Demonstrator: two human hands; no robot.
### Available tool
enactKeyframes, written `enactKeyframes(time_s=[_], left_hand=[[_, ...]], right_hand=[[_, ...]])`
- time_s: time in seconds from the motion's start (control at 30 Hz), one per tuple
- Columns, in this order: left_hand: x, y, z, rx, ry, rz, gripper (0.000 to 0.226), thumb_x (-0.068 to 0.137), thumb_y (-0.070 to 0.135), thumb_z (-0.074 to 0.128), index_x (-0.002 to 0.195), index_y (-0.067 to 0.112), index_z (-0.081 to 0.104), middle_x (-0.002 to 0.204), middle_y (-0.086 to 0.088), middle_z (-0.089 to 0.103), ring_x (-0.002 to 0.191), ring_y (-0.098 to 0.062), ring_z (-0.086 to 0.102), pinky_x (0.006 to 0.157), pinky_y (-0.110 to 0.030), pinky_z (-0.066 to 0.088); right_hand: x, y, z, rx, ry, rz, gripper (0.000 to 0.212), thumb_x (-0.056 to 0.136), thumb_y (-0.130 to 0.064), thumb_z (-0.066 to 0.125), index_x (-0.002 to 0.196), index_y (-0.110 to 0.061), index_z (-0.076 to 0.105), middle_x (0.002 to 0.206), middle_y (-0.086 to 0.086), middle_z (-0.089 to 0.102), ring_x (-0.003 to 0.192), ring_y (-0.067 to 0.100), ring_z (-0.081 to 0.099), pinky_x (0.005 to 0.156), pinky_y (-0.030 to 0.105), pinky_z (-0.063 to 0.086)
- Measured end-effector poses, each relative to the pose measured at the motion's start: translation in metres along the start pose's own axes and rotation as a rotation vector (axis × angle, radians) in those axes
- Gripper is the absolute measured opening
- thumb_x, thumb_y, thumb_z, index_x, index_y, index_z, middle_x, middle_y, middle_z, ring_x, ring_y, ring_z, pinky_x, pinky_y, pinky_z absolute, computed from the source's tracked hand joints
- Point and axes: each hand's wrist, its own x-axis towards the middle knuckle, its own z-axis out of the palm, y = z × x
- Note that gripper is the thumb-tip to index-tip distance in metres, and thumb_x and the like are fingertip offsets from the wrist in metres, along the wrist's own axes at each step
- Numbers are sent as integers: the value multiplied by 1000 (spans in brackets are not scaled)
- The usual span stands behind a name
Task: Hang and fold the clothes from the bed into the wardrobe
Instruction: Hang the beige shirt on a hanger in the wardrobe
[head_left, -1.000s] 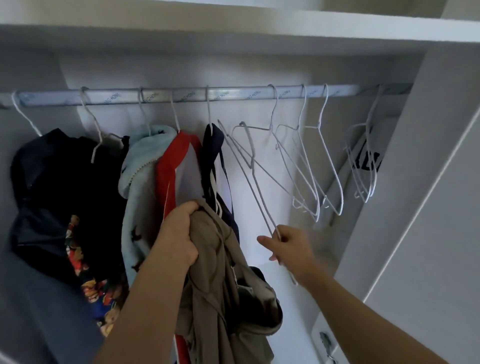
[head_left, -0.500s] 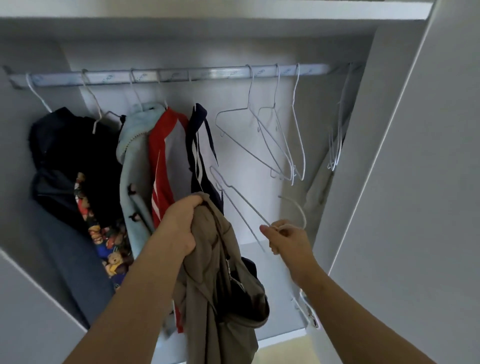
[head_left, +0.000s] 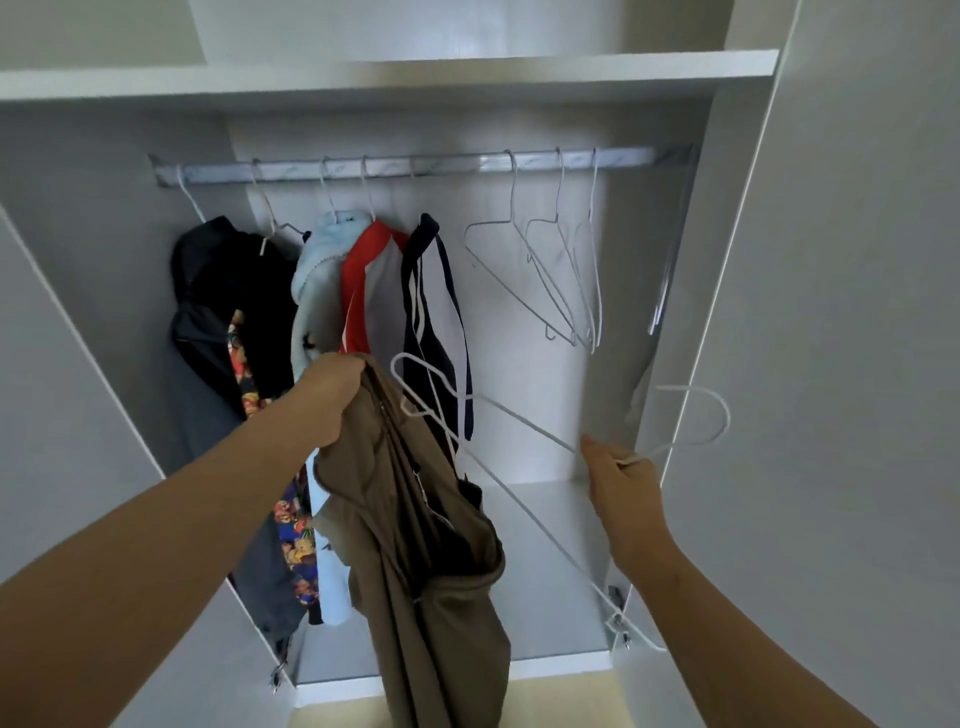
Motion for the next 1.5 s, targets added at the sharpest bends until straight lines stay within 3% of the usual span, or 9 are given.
enactKeyframes(time_s=[0.13,0.33,0.6,0.73,0.8,1.0,1.13,1.3,1.5], left_hand=[[-15,6,-6,178,83,289,13,94,10,45,88,11,57,82,-10,56,81,-24,52,68,-26,43],[-67,-1,23,475,-78,655,19,91,10,48,85,2,63,75,-6,59,74,-16,52,67,-24,39],[-111,-10,42,278,-354,640,19,91,14,50,72,15,54,72,1,51,70,-11,47,67,-19,38],[-94,-20,27,903,99,1395,22,79,31,48,79,16,65,77,2,54,75,-17,48,67,-24,34],[-84,-18,26,989,213,1540,24,81,34,49,85,17,65,87,-4,61,87,-22,51,80,-36,35],[-68,-4,21,1020,114,1542,32,95,41,34,86,18,55,55,1,55,45,-16,53,40,-20,35],[-61,6,21,918,147,1447,42,92,43,35,78,15,63,53,1,56,43,-16,54,41,-20,36],[-54,29,9,704,189,1300,56,87,51,26,93,10,64,65,-8,63,57,-24,58,51,-32,47],[-49,63,-14,565,286,1302,28,95,29,50,106,8,63,74,-1,55,69,-15,49,63,-19,29]], right_hand=[[-13,-6,-8,-160,-122,-73,49,94,-21,53,53,-17,26,47,-4,24,49,13,24,43,18,23],[-20,-23,12,-268,-201,-124,51,96,-22,49,52,-17,23,33,-9,22,43,9,21,45,17,23],[-19,-44,24,-108,-135,-64,46,92,-19,48,50,-18,31,45,-5,33,49,13,31,50,25,28],[-12,-58,19,-9,-138,-154,55,89,-14,53,40,-23,29,36,-12,27,46,11,26,52,26,26],[-11,-65,21,-33,-162,-217,53,89,-14,54,43,-22,28,38,-12,24,46,11,24,52,26,24],[-10,-83,25,-108,-92,-368,42,91,-27,57,60,0,52,42,-7,42,44,4,36,51,18,34],[-10,-87,29,97,222,-658,13,85,-33,60,80,-26,51,82,-2,56,76,9,50,69,14,40],[-6,-61,33,-99,128,-941,26,81,-27,47,58,-23,37,50,-16,32,47,0,36,48,8,29],[3,-1,41,-396,-80,-578,20,78,-47,48,77,-27,45,71,-12,48,63,4,47,61,21,39]])
